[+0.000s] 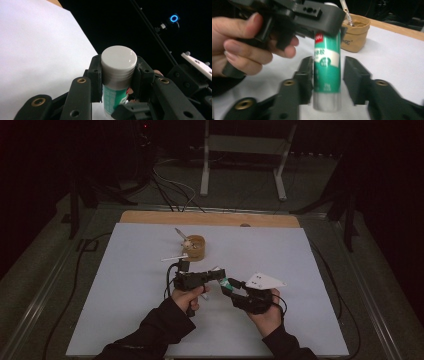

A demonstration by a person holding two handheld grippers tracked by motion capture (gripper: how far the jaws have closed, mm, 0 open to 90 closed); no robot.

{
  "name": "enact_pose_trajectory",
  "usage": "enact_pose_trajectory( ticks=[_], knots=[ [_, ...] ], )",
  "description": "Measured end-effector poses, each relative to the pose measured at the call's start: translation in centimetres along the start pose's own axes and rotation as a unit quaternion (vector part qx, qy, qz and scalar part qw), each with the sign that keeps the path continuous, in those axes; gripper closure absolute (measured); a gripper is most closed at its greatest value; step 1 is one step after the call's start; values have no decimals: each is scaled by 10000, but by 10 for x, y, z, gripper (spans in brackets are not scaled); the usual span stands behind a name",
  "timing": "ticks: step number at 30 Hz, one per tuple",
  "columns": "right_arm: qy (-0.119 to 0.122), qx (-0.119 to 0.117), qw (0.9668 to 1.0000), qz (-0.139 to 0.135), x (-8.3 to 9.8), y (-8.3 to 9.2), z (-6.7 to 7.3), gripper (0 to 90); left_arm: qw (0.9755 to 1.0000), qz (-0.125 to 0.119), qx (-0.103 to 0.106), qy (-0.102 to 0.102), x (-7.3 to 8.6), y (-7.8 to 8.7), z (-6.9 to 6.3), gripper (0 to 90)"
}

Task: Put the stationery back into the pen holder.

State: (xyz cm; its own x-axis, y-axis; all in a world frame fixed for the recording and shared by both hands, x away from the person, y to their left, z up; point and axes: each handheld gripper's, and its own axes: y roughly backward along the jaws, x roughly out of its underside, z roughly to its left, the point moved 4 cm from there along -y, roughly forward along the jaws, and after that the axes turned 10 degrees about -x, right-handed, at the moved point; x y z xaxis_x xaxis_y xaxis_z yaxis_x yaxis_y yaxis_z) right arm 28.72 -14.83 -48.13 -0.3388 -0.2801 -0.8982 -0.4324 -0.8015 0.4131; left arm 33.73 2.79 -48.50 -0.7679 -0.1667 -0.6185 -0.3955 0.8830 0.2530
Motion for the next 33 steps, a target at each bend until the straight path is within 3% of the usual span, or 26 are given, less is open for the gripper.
enact_pose_trajectory(
  ticks=[2, 8, 15, 21, 24, 33],
  knots=[
    [-62, -56, 9999, 99, 1, -1, -2, 488, 9999, -18, -63, -106, -3, 3, 0, 663],
    [-287, -85, 9995, 136, 4, 1, -8, 423, 9991, -25, -283, -323, -10, 10, 1, 663],
    [-487, -207, 9984, 192, 7, 5, -10, 275, 9945, -24, -615, -846, -14, 15, 0, 663],
    [-690, -273, 9971, 166, 10, 9, -17, 199, 9917, -175, -765, -1014, -24, 21, 0, 663],
    [-674, -344, 9970, 135, 10, 13, -18, 143, 9907, -212, -817, -1065, -29, 24, 0, 663],
    [-734, -403, 9964, 125, 17, 22, -22, 101, 9861, -199, -924, -1368, -43, 28, -3, 662]
  ],
)
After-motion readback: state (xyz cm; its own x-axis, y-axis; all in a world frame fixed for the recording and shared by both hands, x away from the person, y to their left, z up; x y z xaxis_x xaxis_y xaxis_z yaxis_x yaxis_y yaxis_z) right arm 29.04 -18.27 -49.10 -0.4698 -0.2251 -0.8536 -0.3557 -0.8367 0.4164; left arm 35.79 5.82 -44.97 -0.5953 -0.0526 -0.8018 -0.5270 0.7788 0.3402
